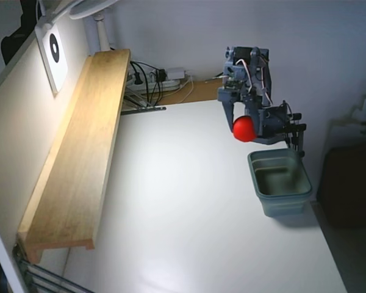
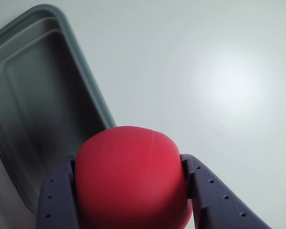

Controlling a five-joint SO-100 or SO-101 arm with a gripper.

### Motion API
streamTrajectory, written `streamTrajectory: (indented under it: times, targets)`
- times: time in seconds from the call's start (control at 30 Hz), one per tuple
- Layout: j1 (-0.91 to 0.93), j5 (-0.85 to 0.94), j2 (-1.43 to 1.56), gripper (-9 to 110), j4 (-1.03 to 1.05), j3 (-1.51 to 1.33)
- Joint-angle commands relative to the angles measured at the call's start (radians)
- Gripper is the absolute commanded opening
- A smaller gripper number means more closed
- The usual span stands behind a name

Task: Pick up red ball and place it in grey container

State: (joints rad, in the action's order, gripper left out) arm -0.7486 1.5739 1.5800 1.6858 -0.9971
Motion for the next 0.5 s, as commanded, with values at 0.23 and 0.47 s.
streamTrajectory:
  times: [0.23, 0.47]
  targets:
    - [-0.202, -0.003, 0.017, 23, 0.011, 0.05]
    - [-0.202, -0.003, -0.089, 23, 0.014, 0.159]
